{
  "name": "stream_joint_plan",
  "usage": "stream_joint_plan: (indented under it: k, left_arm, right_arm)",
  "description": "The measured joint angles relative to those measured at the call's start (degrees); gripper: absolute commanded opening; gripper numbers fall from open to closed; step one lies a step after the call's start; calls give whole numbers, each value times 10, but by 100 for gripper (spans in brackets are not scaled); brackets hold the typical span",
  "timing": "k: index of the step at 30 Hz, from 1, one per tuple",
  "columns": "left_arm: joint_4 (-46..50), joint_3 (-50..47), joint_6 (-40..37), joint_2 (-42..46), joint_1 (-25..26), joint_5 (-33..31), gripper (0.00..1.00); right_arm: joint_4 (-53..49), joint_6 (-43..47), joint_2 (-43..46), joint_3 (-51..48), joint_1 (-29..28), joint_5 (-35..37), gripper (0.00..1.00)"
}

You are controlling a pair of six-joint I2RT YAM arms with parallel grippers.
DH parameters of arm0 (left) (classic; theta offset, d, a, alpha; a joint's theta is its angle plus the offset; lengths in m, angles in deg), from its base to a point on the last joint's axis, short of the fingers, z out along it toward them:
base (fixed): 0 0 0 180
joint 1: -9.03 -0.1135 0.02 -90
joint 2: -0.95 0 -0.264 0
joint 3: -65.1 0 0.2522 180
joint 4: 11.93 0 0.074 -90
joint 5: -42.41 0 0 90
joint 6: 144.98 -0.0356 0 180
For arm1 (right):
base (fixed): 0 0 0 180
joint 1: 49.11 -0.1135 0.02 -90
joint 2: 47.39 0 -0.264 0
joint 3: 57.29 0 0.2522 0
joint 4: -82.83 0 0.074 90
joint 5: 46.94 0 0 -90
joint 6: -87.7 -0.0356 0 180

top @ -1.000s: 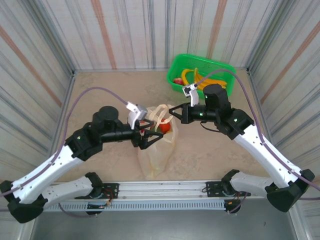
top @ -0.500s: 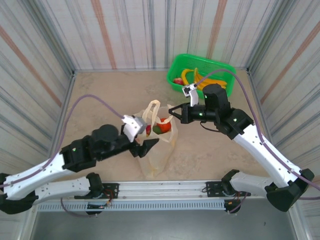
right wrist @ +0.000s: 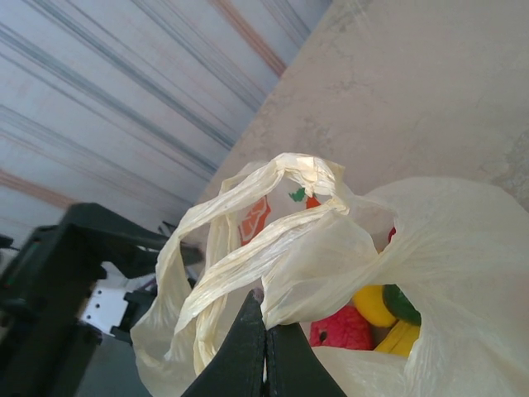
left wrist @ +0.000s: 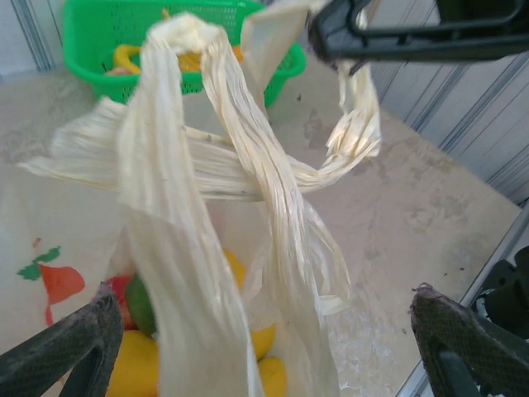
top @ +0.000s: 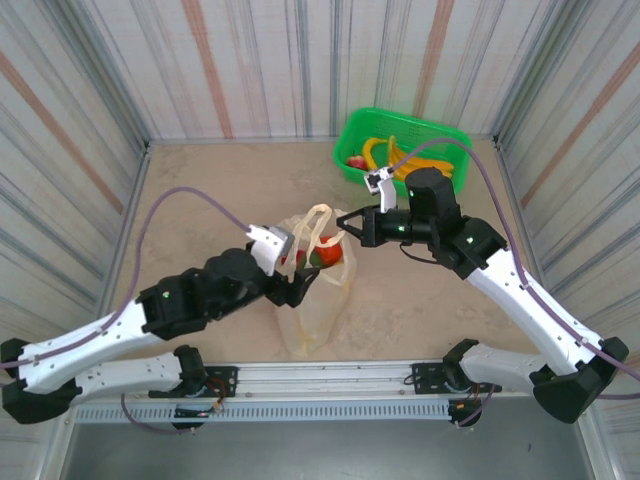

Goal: Place the fake fruits into the plastic bag and tie a complex knot

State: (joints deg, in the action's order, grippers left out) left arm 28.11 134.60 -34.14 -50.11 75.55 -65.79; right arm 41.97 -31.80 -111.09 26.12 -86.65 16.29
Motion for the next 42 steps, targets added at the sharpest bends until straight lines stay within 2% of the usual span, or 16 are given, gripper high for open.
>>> stream_joint_plan:
  k: [3, 4, 8, 10, 15, 16, 19, 20, 22, 24, 28, 33, 36, 38, 40, 42]
  left_arm:
    - [-5, 7, -3, -38, 0, -19, 85]
    - [-9, 12, -7, -52, 0, -30, 76]
    - [-26, 26, -26, -88, -6, -59, 20]
    - [-34, 26, -43, -85, -17, -59, 0]
    - [-57, 25, -77, -40, -102, -10, 0]
    - [-64, 24, -82, -28, -128, 9, 0]
    - [-81, 19, -98, -5, -193, 67, 0]
    - [-87, 19, -103, -3, -214, 93, 0]
    - [-100, 16, -108, -7, -252, 145, 0]
    - [-122, 4, -112, -13, -289, 200, 0]
    - [-162, -43, -117, -14, -343, 294, 0]
    - [-210, -120, -127, 24, -351, 350, 0]
    - [-226, -143, -131, 55, -353, 364, 0]
    - [-240, -151, -130, 71, -358, 374, 0]
    - [-257, -161, -123, 85, -363, 384, 0]
    - [-270, -174, -115, 94, -365, 393, 0]
  right_arm:
    - [0, 0, 0, 0, -4, 0, 0]
    - [0, 0, 0, 0, -5, 0, 0]
    - [0, 0, 2, 0, -5, 10, 0]
    - [-8, -1, 6, 0, -5, 24, 0]
    - [-54, -21, 28, 19, -3, 75, 0]
    - [-63, -31, 34, 27, -4, 79, 4]
    - [-72, -60, 49, 48, -11, 76, 45]
    - [-71, -65, 52, 54, -23, 68, 54]
    - [-73, -62, 50, 70, -59, 49, 61]
    - [-93, -40, 41, 92, -89, 42, 62]
    - [-157, 59, 44, 128, -86, 64, 60]
    - [-172, 220, 109, 103, -28, 100, 66]
    - [-135, 321, 149, 39, -6, 52, 80]
    - [-88, 386, 158, -22, -3, 5, 85]
    - [-45, 436, 137, -71, -3, -41, 95]
    - [-21, 478, 91, -81, -3, -78, 97]
